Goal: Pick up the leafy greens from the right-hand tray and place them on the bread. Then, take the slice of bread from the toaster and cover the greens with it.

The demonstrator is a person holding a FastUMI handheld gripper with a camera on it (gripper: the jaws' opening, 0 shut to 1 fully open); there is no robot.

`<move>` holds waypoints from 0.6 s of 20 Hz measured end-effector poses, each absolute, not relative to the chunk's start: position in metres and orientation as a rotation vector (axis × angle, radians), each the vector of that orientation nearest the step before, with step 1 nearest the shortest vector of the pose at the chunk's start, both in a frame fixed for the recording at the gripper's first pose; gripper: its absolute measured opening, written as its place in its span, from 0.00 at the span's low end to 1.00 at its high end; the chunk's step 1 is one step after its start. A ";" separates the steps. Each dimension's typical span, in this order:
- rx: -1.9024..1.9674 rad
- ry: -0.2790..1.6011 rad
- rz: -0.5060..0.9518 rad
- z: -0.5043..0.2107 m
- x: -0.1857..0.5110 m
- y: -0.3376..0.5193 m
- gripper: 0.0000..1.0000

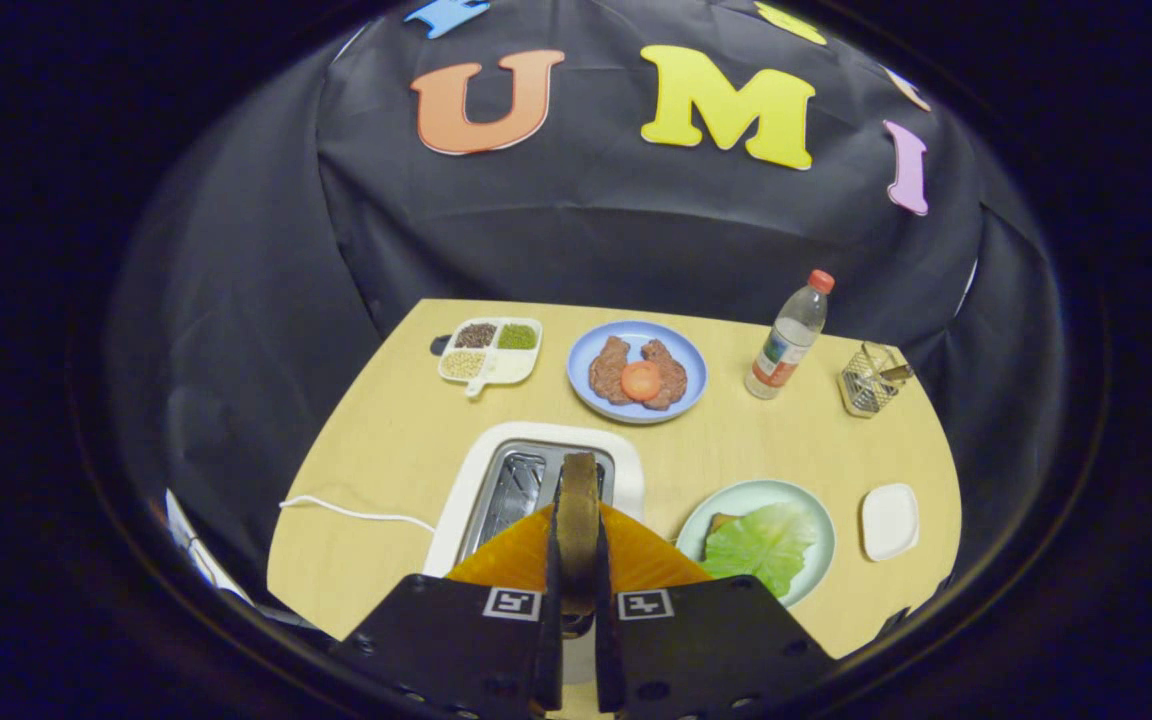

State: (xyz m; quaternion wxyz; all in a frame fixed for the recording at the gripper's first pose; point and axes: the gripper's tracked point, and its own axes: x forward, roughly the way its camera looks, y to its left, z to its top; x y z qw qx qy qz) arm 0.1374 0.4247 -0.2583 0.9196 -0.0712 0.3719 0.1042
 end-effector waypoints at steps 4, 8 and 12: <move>-0.033 0.736 0.223 -0.220 0.137 0.414 0.13; 0.060 0.698 0.190 -0.191 0.153 0.385 0.13; 0.113 0.720 0.131 -0.203 0.166 0.347 0.13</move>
